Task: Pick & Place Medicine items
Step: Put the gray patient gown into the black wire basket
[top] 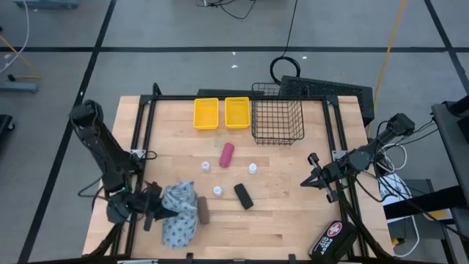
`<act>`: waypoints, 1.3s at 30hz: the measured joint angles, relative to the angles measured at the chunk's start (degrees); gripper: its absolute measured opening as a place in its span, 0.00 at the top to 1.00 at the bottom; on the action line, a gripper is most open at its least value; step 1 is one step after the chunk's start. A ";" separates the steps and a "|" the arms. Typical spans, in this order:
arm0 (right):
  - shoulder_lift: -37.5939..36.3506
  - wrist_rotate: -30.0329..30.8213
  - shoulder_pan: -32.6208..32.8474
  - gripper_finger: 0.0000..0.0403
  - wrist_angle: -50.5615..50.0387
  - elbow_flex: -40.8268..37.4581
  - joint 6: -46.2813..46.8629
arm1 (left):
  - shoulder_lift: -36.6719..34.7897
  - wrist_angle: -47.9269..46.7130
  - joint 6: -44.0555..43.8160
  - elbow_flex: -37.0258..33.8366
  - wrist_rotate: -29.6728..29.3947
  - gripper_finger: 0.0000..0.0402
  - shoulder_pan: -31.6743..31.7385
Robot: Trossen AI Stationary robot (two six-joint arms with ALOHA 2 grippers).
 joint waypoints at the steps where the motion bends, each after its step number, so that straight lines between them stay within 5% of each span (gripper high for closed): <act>1: 0.00 0.00 -0.01 1.00 0.00 0.00 0.00 | -1.29 1.04 4.04 0.02 -0.76 0.85 0.30; 15: 0.00 0.00 0.00 1.00 -0.02 0.00 -0.01 | -12.29 11.28 50.64 0.16 2.56 0.85 6.13; 26: 0.00 0.00 0.00 1.00 -0.02 0.00 -0.02 | -13.23 23.67 59.09 1.15 13.61 0.85 24.32; 35: 0.00 0.00 0.01 1.00 -0.02 0.00 -0.16 | -9.43 14.32 59.54 8.01 37.91 0.85 49.67; 39: 0.02 0.04 -0.01 1.00 1.26 0.01 -1.34 | -6.35 13.49 60.78 9.72 55.24 0.85 58.87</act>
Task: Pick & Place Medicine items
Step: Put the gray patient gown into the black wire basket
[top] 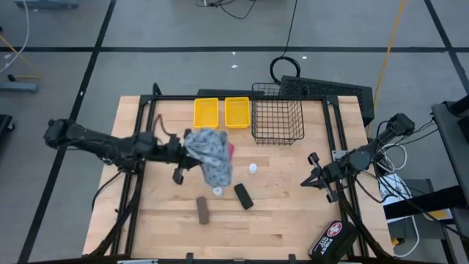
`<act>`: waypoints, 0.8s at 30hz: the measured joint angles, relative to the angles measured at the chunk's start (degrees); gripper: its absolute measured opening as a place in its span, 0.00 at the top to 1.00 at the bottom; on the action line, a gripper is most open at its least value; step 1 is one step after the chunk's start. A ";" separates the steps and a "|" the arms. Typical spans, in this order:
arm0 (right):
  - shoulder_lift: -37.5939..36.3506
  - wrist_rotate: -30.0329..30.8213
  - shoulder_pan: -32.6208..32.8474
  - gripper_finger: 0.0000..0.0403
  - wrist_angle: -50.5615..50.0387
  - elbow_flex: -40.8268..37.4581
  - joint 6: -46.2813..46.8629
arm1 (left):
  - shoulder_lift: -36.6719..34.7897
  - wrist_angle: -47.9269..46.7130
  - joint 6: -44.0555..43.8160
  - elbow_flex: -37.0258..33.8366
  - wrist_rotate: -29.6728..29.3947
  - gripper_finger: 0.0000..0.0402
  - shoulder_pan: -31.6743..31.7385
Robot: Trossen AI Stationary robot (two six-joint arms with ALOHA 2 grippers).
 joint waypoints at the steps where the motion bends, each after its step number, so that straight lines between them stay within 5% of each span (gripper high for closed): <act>1: 0.00 0.16 0.00 1.00 0.91 -0.02 -0.04 | 0.69 0.77 0.81 0.15 5.20 0.85 1.84; 4: -0.02 1.24 0.00 1.00 3.55 -0.02 -0.14 | 2.29 4.75 1.96 0.47 16.64 0.85 7.45; 16: 0.00 1.56 0.00 1.00 5.65 -0.02 -4.84 | 10.58 15.86 -3.25 0.52 35.31 0.85 23.66; 20: 0.00 2.19 0.00 1.00 5.65 -0.01 -6.36 | 13.48 19.95 -3.23 0.84 38.27 0.85 26.43; 24: -0.02 9.98 0.00 1.00 5.80 -0.02 -10.90 | 16.58 19.33 -3.23 2.75 38.22 0.85 27.99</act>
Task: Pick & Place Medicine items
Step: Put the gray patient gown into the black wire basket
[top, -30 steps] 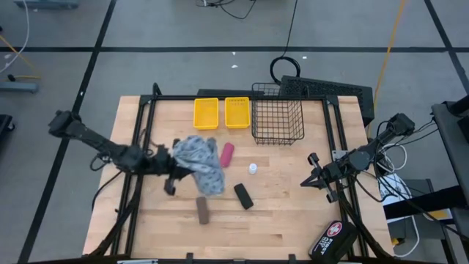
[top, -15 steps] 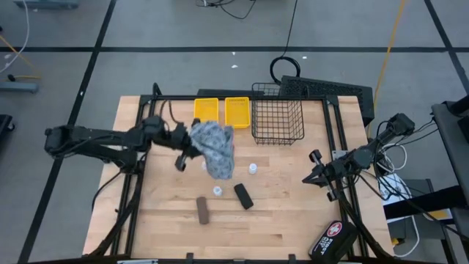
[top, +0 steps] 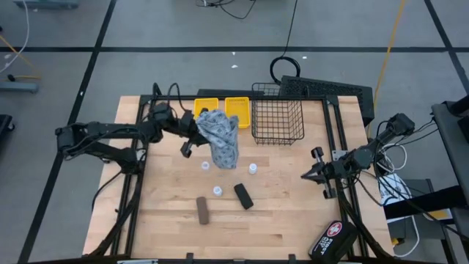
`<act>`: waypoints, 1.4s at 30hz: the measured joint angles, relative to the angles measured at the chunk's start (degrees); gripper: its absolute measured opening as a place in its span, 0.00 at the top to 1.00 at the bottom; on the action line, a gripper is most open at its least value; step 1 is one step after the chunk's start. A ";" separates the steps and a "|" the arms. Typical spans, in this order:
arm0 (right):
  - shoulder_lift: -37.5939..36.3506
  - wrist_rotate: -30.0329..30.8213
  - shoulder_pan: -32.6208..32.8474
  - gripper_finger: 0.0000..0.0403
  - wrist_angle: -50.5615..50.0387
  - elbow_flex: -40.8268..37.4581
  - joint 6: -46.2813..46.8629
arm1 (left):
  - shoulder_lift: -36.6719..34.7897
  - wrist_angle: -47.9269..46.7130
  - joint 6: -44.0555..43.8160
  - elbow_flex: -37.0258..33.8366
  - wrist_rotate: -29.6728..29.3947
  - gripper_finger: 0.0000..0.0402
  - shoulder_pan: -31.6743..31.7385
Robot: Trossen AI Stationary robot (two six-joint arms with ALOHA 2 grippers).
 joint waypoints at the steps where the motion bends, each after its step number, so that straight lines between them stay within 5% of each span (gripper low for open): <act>1: 0.02 3.08 0.00 1.00 0.02 0.00 -0.20 | 0.92 0.01 0.00 0.66 0.02 0.85 0.12; 9: 0.02 22.85 -0.22 1.00 9.40 0.00 -0.42 | 6.56 -4.04 4.54 7.59 0.00 0.85 0.17; 16: 1.78 25.88 -6.57 0.95 17.42 0.84 -1.33 | 7.83 -14.95 11.35 11.90 -2.70 0.84 0.17; 26: 16.76 19.08 -19.41 0.45 17.54 9.93 2.75 | 7.77 -15.21 13.26 12.76 -4.10 0.85 0.50; 30: 25.85 7.82 -25.69 0.30 17.17 14.61 9.52 | 7.77 -14.51 13.46 12.76 -4.66 0.84 0.38; 42: 53.68 -19.22 -38.72 0.22 19.88 30.85 19.99 | 7.77 -14.80 13.55 12.76 -7.74 0.84 -1.60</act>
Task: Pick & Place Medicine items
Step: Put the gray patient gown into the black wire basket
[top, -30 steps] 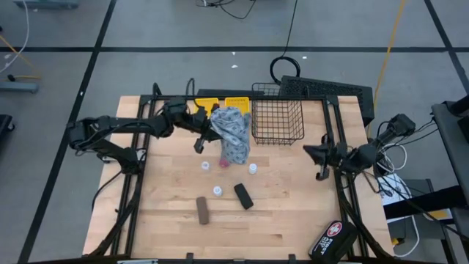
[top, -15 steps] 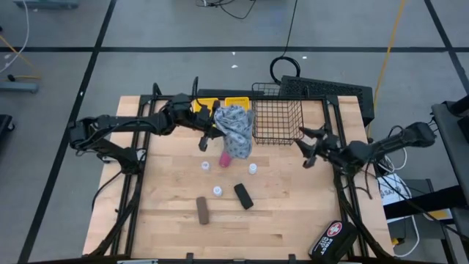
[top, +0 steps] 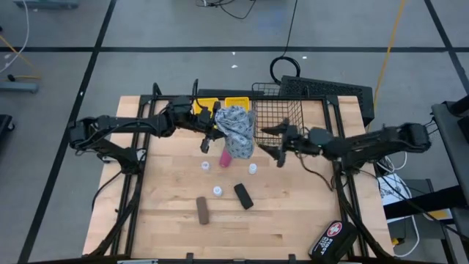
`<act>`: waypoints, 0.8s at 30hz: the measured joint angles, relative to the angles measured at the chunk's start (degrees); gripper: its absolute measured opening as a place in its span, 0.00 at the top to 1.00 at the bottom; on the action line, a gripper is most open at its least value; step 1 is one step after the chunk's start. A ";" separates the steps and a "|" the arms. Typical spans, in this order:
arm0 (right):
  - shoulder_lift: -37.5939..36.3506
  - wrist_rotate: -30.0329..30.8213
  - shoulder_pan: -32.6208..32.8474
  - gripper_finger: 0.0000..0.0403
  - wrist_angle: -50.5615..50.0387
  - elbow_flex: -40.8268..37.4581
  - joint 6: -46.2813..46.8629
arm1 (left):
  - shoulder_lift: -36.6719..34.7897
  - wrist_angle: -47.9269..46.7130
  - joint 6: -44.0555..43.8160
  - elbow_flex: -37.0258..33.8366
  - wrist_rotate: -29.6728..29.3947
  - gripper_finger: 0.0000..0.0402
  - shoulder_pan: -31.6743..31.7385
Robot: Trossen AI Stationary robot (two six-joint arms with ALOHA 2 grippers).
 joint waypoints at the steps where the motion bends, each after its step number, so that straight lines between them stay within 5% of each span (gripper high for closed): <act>1: 1.73 -1.92 -0.42 0.22 0.64 1.06 -0.06 | 0.00 -0.21 0.00 0.00 0.00 0.84 0.00; 5: 7.14 -8.46 -1.74 0.22 3.77 4.67 -0.30 | 0.00 -0.42 -0.04 0.00 0.11 0.84 0.02; 12: 12.31 -9.11 -2.57 0.22 6.94 7.69 -0.25 | 0.00 -2.00 -0.32 0.00 0.04 0.83 0.01; 16: 13.64 -14.58 -2.57 0.22 6.96 9.02 -0.22 | -0.01 -2.13 0.07 0.00 0.24 0.83 0.00; 24: 18.16 -14.47 -2.13 0.22 7.01 12.70 -0.25 | -0.11 -2.60 0.28 -0.09 0.44 0.83 0.00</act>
